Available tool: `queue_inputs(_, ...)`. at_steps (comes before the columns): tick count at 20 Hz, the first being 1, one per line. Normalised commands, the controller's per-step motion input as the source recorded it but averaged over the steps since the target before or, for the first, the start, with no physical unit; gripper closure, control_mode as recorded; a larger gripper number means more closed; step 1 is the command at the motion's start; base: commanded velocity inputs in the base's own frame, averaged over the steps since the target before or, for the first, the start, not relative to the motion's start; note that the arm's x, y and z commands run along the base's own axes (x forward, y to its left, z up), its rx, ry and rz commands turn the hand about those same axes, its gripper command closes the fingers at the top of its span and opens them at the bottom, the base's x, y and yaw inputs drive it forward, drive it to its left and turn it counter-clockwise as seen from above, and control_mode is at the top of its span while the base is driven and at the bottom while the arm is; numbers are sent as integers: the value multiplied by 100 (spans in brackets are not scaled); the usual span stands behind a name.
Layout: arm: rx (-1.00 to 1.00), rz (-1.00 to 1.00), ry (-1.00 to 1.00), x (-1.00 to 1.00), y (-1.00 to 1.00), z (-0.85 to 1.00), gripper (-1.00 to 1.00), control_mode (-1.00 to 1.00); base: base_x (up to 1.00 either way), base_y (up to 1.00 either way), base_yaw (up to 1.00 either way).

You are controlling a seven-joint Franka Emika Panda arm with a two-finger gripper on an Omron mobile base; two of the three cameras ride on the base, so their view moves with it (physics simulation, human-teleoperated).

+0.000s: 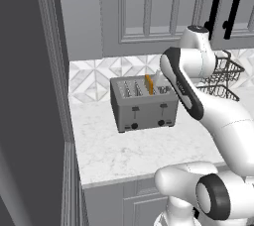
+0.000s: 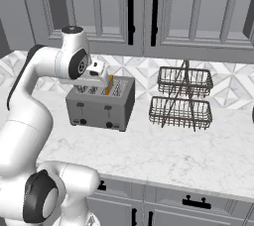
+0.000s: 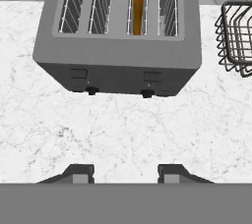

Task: Start the toaster. Once the lever pops up, take the bread to the plate on the dining counter.

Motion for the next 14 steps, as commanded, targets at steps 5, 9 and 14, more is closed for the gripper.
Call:
queue_inputs(5,0,0,0,-23,0,0,-100,-100,0,0,0)
queue_inputs(9,0,0,0,-3,0,-9,100,-100,0,0,0)
queue_inputs(14,0,2,0,-1,-7,-17,100,-100,0,0,0)
